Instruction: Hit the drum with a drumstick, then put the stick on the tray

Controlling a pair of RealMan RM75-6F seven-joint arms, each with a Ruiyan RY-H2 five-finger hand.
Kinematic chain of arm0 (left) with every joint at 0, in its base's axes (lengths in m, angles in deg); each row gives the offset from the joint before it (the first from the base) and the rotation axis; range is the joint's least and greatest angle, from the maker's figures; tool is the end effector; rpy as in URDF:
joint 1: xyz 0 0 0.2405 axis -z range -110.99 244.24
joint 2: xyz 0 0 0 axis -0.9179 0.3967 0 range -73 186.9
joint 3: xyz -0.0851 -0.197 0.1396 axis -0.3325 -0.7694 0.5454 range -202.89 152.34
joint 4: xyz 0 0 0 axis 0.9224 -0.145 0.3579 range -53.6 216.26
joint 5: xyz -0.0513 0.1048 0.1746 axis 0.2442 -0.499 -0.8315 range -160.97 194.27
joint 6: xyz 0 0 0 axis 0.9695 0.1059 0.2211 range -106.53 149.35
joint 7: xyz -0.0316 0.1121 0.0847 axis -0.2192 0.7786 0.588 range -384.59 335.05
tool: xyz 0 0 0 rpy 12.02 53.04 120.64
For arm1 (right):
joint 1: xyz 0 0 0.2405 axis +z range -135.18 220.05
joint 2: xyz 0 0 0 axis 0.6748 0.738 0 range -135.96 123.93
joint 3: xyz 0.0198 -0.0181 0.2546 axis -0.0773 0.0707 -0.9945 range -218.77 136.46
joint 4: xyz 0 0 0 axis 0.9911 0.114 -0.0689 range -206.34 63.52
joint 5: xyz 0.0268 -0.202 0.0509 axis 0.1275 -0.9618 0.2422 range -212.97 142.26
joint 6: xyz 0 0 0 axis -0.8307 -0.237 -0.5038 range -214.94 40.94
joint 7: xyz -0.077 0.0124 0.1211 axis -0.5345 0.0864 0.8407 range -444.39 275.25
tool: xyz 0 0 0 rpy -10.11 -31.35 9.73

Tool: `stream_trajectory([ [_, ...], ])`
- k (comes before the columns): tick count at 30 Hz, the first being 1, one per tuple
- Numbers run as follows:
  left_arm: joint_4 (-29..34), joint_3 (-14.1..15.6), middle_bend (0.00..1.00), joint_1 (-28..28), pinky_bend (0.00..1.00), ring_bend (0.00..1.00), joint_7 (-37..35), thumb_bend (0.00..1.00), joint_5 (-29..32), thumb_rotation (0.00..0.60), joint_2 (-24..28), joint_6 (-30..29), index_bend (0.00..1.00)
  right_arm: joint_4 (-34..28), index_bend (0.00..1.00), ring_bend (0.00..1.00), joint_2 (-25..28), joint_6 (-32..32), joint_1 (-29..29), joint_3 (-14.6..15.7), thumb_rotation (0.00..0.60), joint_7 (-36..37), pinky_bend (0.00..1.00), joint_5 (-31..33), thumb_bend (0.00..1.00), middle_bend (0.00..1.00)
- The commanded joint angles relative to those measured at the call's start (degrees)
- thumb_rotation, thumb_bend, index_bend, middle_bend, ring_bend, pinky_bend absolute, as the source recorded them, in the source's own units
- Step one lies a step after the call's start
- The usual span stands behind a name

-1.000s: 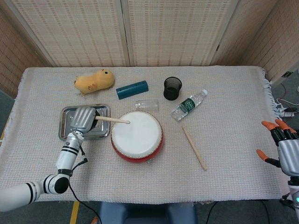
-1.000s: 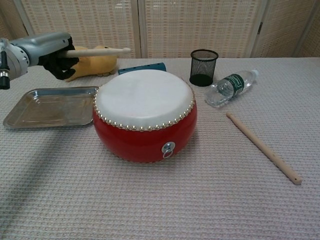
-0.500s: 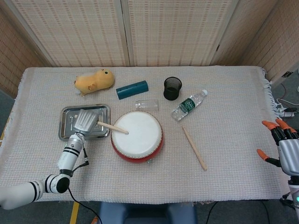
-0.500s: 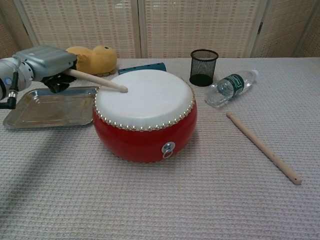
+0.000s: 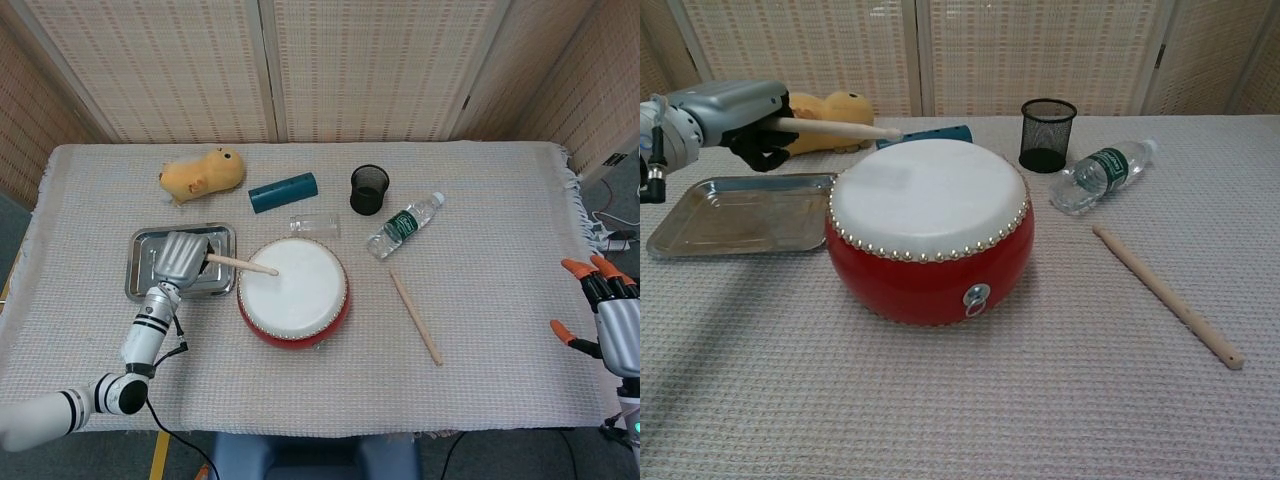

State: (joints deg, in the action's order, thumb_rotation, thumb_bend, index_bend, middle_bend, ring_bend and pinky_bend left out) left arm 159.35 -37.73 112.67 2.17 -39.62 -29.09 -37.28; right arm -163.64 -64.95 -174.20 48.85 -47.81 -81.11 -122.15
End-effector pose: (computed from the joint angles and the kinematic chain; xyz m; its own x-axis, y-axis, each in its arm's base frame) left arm -0.1628 0.3950 0.0312 0.5667 0.0845 0.8196 0.8092 -0.2444 -0.5343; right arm -0.3009 -0.2027 0.2019 0.4145 0.1172 0.9025 -0.9047 -0.0545 0.4226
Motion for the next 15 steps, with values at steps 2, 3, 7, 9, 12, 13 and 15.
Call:
stream_trajectory([
  [2,-1.9,1.5,1.00,0.6,1.00,1.00,4.7,0.73,1.0,0.600,-0.8,1.4,1.00,-0.1,0.17,0.08,0.1,-0.2,-0.1,-0.1,0.600,0.0,0.22,0.0,0.18,0.21],
  [3,-0.6,0.4,1.00,0.3,1.00,1.00,2.3,0.73,2.0,0.600,-0.1,2.1,1.00,-0.1,0.17,0.08,0.1,-0.2,-0.1,-0.1,0.600,0.0,0.22,0.0,0.18,0.21],
  [7,3.1,-3.0,1.00,-1.0,1.00,1.00,-5.3,0.73,4.0,0.600,4.3,4.1,1.00,-0.2,0.17,0.08,0.2,-0.6,-0.2,0.0,0.600,-0.1,0.22,-0.4,0.18,0.21],
  [9,4.0,-4.2,1.00,-1.5,1.00,1.00,-7.6,0.73,5.1,0.600,6.0,4.5,1.00,-0.2,0.17,0.08,0.2,-0.8,-0.3,-0.1,0.600,0.0,0.22,-0.4,0.18,0.21],
  [12,4.3,-5.0,1.00,-1.9,1.00,1.00,-9.4,0.73,6.3,0.600,7.1,4.9,1.00,0.0,0.17,0.08,0.1,-0.7,-0.3,0.0,0.600,0.2,0.22,-0.2,0.18,0.21],
  [13,4.1,-5.1,1.00,-2.0,1.00,1.00,-9.8,0.73,6.4,0.600,7.1,4.7,1.00,0.1,0.17,0.08,0.0,-0.5,-0.3,0.0,0.600,0.3,0.22,-0.1,0.18,0.21],
  [15,3.4,-5.4,1.00,-2.1,1.00,1.00,-10.7,0.73,7.0,0.600,6.4,4.1,1.00,0.2,0.17,0.08,-0.1,-0.3,-0.2,0.0,0.600,0.3,0.22,-0.1,0.18,0.21],
])
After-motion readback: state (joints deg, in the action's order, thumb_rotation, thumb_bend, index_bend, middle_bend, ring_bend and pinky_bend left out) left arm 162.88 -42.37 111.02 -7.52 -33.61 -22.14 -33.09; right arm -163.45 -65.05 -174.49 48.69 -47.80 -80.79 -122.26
